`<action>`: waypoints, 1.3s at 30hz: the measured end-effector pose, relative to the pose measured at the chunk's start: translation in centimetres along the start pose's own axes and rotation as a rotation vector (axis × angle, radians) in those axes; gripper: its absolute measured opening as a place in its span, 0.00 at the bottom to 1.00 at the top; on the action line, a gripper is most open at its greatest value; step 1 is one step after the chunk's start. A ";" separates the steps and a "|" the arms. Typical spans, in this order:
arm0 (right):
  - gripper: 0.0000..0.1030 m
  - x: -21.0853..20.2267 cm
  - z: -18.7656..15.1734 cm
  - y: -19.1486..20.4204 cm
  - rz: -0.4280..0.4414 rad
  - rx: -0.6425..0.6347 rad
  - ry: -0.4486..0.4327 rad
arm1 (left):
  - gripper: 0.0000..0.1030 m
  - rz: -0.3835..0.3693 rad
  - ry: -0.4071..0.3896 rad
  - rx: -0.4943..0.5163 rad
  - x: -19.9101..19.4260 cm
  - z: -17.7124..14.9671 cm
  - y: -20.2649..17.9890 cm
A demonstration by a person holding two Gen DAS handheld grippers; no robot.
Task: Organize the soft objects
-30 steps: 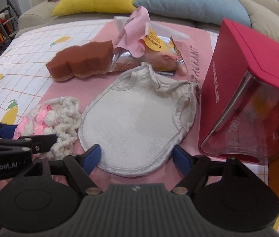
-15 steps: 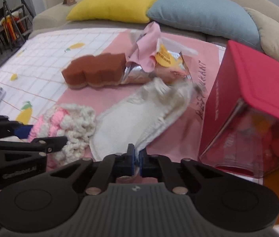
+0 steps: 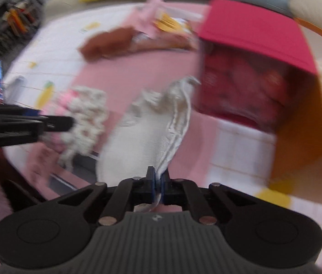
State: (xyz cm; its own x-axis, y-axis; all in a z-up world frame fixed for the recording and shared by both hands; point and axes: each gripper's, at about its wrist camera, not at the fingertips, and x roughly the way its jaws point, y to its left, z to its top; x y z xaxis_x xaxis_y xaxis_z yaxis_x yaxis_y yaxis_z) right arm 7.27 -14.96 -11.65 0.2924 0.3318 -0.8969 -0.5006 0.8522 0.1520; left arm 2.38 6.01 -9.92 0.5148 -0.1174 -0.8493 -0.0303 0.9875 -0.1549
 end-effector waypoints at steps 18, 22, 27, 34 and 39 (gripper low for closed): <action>0.97 4.0 2.8 1.0 -0.016 0.146 0.114 | 0.31 0.046 0.034 -0.021 1.2 -0.2 0.8; 0.98 4.8 2.6 2.0 -0.033 0.130 0.152 | 0.31 0.050 0.035 -0.019 1.3 -0.2 0.8; 0.98 5.6 2.7 3.4 -0.096 0.072 0.161 | 0.31 0.052 0.036 -0.016 1.4 -0.2 0.8; 0.90 5.5 2.1 4.1 -0.129 0.030 0.134 | 0.31 0.052 0.036 -0.014 1.4 -0.2 0.7; 0.74 4.7 1.9 4.9 -0.123 -0.009 0.108 | 0.31 0.053 0.036 -0.011 1.4 -0.3 0.7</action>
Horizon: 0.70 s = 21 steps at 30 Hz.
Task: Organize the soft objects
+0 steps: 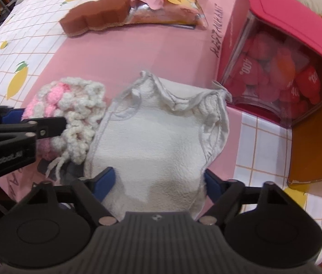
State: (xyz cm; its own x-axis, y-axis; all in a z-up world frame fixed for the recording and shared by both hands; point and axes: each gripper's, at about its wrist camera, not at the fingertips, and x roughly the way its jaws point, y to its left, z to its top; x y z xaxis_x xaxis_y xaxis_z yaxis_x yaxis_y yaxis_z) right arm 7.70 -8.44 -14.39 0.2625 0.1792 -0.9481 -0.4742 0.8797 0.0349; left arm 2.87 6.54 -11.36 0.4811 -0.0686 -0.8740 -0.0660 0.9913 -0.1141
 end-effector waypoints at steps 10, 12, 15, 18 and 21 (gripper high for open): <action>0.12 -1.1 -0.4 -0.1 -0.019 -0.039 -0.054 | 0.31 0.005 0.001 0.010 0.1 0.0 0.0; 0.12 -1.2 -0.4 -0.4 -0.012 -0.025 -0.060 | 0.31 0.005 0.000 0.012 0.0 0.0 -0.1; 0.16 -1.6 -0.4 -1.6 0.024 0.039 -0.075 | 0.31 0.005 0.000 0.012 0.0 0.0 -0.1; 0.45 -2.0 -0.3 -3.2 0.008 0.120 -0.089 | 0.31 0.006 0.000 0.013 0.0 -0.1 0.0; 0.62 -1.6 -0.5 -4.4 -0.004 0.169 -0.085 | 0.31 0.001 -0.003 0.012 0.0 -0.1 0.0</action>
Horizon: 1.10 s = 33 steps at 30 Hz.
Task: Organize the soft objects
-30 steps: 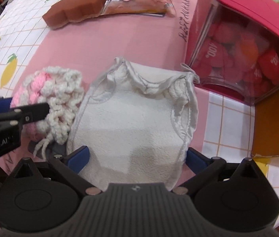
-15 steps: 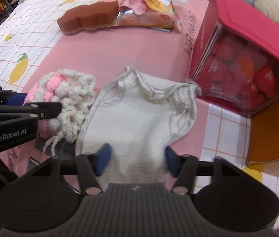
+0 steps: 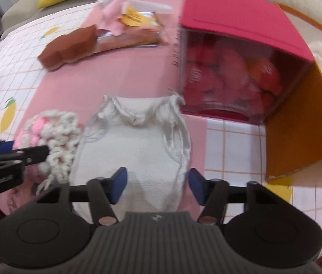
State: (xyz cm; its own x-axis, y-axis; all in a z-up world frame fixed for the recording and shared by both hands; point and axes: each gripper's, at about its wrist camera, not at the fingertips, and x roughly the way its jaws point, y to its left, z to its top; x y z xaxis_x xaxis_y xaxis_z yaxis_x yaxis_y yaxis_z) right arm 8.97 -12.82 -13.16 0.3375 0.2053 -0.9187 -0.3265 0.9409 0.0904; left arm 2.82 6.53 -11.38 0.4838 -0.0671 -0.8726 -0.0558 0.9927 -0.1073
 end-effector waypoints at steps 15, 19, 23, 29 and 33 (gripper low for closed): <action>0.90 0.9 -0.9 3.4 0.105 -0.105 -0.017 | 0.31 0.002 0.005 0.010 0.2 0.1 -0.1; 0.92 1.1 -1.0 4.7 0.062 -0.148 -0.002 | 0.31 0.006 0.005 0.018 0.3 0.1 -0.2; 0.86 1.4 -1.5 6.0 0.011 -0.241 -0.024 | 0.31 0.007 0.005 0.020 0.3 0.0 -0.2; 0.49 0.5 -2.1 7.3 0.058 -0.333 -0.047 | 0.31 0.015 0.004 0.030 0.3 0.0 -0.3; 0.14 -0.1 -2.3 6.8 0.035 -0.353 -0.072 | 0.31 0.017 0.004 0.034 0.2 0.0 -0.3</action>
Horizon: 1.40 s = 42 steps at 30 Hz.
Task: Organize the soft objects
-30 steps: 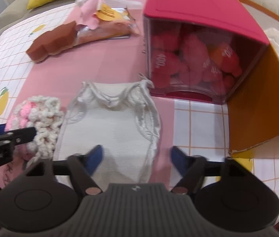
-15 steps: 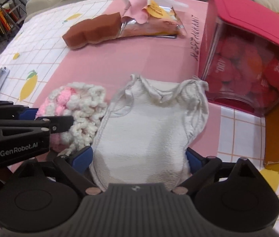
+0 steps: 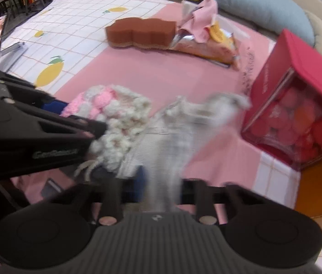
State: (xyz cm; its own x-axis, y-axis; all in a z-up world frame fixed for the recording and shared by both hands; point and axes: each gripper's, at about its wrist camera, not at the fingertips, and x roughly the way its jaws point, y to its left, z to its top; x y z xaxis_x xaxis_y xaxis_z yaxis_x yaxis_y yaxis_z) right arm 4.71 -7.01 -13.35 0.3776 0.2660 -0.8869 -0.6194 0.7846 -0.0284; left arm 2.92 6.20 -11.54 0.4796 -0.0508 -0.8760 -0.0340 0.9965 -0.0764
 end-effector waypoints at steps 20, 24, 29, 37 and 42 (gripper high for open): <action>0.02 -10.5 1.5 -6.9 -0.022 0.101 -0.229 | 0.31 -0.087 -0.177 -0.032 -8.4 3.5 -2.4; 0.02 -14.0 1.4 -9.6 -0.051 0.134 -0.293 | 0.31 -0.136 -0.226 0.013 -10.4 5.1 -4.5; 0.02 -17.8 1.1 -13.7 -0.129 0.136 -0.346 | 0.31 -0.222 -0.278 0.091 -12.1 7.8 -8.5; 0.02 -20.1 0.4 -21.4 -0.294 0.124 -0.343 | 0.31 -0.323 -0.315 0.258 -11.6 12.2 -17.7; 0.02 -19.4 -0.9 -26.2 -0.352 0.157 -0.289 | 0.31 -0.355 -0.285 0.346 -9.5 14.4 -23.0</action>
State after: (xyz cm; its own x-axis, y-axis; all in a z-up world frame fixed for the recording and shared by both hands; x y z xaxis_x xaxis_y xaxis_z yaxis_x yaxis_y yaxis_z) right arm 13.01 -33.25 4.22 0.7350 0.0966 -0.6712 -0.3171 0.9239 -0.2143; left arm 11.76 -15.27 5.37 0.6281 -0.4147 -0.6584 0.4385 0.8876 -0.1408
